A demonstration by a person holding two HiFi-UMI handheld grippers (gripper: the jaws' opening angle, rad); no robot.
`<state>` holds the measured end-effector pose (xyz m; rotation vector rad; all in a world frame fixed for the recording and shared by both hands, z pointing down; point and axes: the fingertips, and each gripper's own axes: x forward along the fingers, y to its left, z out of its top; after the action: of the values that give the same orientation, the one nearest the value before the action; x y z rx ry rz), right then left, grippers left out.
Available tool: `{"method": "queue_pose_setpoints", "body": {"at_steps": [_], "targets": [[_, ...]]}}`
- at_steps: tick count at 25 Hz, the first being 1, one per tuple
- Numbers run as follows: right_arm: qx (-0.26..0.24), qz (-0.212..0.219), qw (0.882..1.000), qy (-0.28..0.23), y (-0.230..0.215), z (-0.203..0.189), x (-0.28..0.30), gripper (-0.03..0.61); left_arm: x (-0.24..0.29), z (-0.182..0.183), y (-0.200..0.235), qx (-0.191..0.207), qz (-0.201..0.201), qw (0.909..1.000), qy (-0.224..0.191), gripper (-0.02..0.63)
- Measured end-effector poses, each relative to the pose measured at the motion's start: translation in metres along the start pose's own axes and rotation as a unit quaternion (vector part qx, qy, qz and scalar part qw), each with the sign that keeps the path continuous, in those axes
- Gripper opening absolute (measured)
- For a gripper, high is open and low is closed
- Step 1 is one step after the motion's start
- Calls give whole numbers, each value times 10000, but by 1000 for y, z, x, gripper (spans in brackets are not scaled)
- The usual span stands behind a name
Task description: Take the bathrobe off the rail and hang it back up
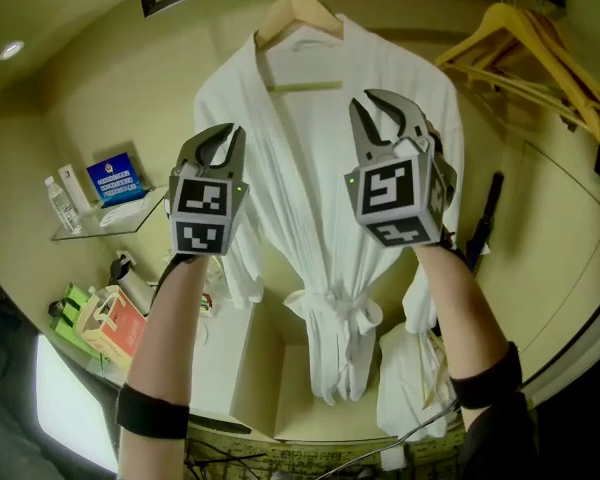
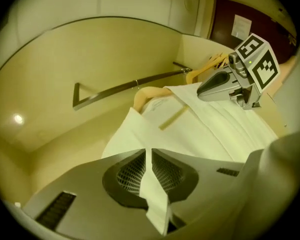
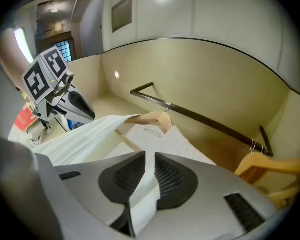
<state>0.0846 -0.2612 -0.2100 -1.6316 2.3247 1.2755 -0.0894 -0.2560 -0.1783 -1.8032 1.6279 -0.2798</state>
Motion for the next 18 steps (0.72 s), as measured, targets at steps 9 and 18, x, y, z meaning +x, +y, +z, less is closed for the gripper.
{"method": "queue_pose_setpoints", "body": {"at_steps": [9, 18], "targets": [[1547, 434, 9801, 1166, 116, -88, -101, 17, -117, -94, -45, -1229, -354, 9904, 521, 0], [2741, 646, 9298, 2371, 233, -149, -235, 17, -236, -198, -97, -2334, -726, 9614, 1263, 0]]}}
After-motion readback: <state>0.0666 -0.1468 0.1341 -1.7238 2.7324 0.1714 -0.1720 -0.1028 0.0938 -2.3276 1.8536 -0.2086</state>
